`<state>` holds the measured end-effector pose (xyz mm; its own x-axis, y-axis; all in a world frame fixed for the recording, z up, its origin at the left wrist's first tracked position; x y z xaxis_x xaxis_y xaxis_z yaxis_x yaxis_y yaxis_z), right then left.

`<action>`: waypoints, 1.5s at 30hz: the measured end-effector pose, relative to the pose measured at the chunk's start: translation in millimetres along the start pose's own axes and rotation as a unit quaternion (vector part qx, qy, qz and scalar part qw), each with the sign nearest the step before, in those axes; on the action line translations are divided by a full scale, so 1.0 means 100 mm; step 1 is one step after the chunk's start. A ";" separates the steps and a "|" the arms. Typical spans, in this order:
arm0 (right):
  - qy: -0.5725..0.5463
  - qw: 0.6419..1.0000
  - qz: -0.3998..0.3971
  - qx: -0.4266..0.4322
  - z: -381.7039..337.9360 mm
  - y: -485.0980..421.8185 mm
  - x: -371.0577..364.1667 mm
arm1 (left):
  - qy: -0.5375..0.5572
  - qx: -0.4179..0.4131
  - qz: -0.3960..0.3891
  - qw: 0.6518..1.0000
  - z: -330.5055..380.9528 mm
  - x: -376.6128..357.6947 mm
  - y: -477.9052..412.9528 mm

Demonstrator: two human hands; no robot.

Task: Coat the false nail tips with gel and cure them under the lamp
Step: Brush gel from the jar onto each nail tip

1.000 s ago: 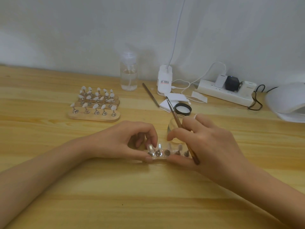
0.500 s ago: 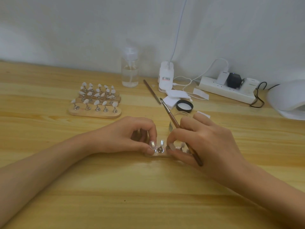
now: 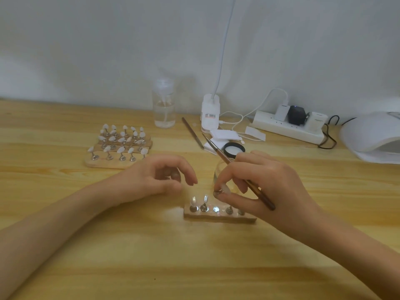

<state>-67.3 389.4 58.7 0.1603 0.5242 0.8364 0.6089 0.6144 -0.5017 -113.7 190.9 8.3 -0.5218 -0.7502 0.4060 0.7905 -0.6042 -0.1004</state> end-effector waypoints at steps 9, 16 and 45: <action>-0.006 0.998 0.037 0.040 -0.18 -0.33 -0.09 | 0.114 -0.029 0.051 0.992 0.11 -0.07 0.02; 0.012 0.998 0.029 0.048 -0.17 -0.42 -0.09 | 0.173 -0.014 0.106 0.979 0.06 0.02 0.03; -0.064 0.980 -0.055 -0.181 0.82 0.07 -0.23 | 0.193 0.112 0.148 0.964 -0.13 -0.09 -0.36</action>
<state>-130.4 430.1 17.6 -0.0073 0.5509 0.8346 0.8565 0.4342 -0.2791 -141.2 216.2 -3.6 -0.3098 -0.9506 0.0176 0.9496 -0.3085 0.0559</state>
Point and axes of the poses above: each hand's wrist, its own y-axis away from the middle knuckle, its own x-axis out of the back of the hand, z = x × y, the point moved 5 cm from there along -y, towards the middle knuckle, and after that the axes turned 2 degrees about x, right-handed, at the moved point
